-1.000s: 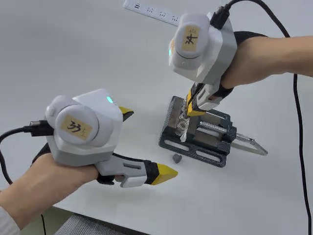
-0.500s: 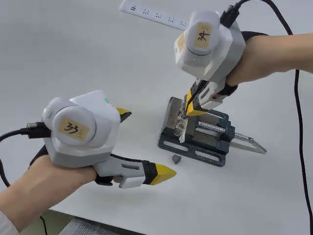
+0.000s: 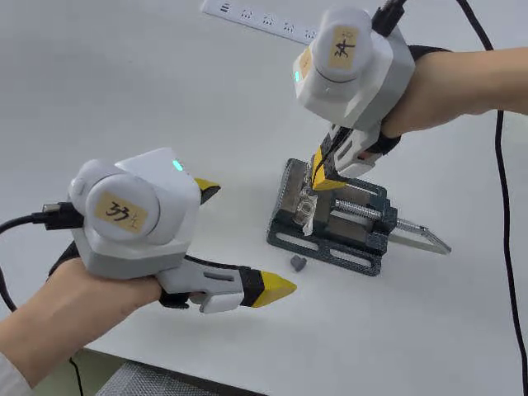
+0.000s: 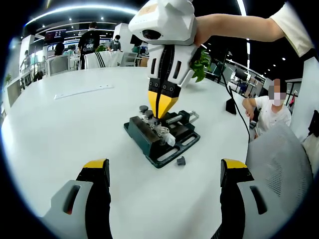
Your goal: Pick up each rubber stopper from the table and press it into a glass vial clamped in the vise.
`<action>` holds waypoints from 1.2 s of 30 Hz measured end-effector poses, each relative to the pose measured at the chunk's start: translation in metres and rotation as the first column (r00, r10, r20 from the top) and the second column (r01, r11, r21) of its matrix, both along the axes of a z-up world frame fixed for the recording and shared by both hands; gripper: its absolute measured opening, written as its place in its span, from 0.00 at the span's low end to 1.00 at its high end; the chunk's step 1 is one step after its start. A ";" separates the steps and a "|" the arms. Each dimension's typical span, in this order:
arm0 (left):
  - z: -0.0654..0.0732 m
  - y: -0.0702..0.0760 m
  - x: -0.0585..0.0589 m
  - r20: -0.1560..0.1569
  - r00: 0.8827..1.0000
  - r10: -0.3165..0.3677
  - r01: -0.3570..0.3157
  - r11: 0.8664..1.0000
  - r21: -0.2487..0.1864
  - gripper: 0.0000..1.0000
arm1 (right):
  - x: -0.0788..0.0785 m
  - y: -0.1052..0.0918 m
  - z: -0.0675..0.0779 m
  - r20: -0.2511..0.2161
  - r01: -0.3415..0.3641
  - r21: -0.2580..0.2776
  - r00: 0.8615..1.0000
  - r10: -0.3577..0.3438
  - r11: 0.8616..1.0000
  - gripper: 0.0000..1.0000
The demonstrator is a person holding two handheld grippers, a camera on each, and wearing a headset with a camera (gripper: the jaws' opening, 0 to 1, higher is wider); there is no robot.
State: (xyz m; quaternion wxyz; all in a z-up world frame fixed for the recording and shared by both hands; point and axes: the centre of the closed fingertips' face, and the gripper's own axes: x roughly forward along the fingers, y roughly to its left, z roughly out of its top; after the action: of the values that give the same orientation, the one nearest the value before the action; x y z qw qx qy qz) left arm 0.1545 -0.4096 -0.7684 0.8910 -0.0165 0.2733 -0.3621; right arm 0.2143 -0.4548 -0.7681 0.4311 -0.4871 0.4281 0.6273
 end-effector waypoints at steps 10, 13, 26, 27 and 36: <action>0.001 -0.004 0.002 0.001 1.000 -0.005 0.005 1.000 -0.006 0.91 | -0.001 0.000 -0.001 -0.001 0.013 -0.006 1.000 -0.013 1.000 0.00; 0.001 -0.004 0.002 0.003 1.000 -0.003 0.003 1.000 -0.005 0.91 | -0.001 0.000 -0.002 0.000 0.012 -0.011 1.000 -0.012 1.000 0.00; 0.001 -0.003 0.001 0.001 1.000 0.003 -0.003 1.000 -0.008 0.90 | 0.002 0.002 -0.005 0.003 0.018 -0.026 1.000 -0.018 1.000 0.00; 0.001 -0.003 0.001 0.001 1.000 0.004 -0.004 1.000 -0.011 0.90 | 0.002 0.002 -0.005 0.003 0.015 -0.027 1.000 -0.015 1.000 0.00; 0.002 -0.002 0.001 0.002 1.000 0.001 -0.001 1.000 -0.008 0.90 | 0.001 0.002 -0.005 0.000 0.001 -0.038 1.000 -0.001 0.999 0.00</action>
State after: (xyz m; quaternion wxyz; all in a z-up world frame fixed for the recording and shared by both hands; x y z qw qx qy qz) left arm 0.1559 -0.4120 -0.7663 0.8914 -0.0199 0.2711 -0.3626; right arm 0.2158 -0.4524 -0.7732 0.4224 -0.4950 0.4402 0.6188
